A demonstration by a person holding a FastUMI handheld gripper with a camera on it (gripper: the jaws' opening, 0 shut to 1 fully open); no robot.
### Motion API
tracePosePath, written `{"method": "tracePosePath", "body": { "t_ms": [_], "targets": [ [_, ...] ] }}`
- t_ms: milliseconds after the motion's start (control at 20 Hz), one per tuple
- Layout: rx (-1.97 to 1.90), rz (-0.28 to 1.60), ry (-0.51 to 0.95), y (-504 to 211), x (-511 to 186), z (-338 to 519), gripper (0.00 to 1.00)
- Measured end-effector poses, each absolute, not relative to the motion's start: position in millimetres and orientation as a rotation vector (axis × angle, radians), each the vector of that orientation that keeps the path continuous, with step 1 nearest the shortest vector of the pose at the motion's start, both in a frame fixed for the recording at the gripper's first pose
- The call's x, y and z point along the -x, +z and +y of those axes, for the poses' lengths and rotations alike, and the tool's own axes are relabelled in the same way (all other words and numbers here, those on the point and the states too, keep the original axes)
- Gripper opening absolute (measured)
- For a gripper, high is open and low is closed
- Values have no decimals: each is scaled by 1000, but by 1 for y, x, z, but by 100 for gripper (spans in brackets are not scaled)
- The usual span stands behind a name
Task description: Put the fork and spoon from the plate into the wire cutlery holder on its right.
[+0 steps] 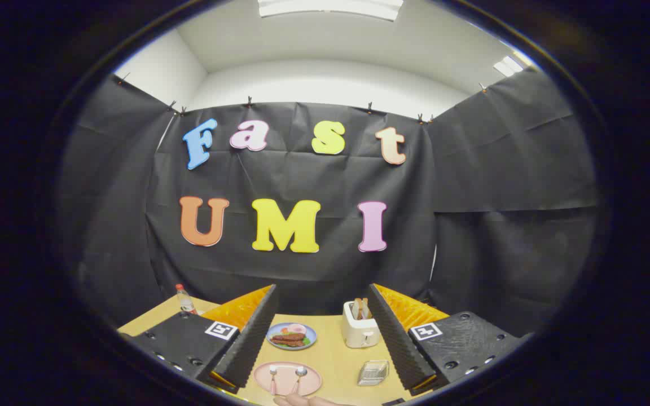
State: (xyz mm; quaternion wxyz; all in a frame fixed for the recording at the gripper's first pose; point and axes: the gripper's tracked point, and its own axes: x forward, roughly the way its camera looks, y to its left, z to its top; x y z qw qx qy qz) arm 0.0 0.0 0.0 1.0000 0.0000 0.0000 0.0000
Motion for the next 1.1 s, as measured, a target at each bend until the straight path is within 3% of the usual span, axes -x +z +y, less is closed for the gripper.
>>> {"method": "tracePosePath", "body": {
  "t_ms": [700,1100],
  "targets": [
    [-3,59,27,-21,-39,-9,95],
    [28,251,56,-135,-94,18,95]
  ]
}}
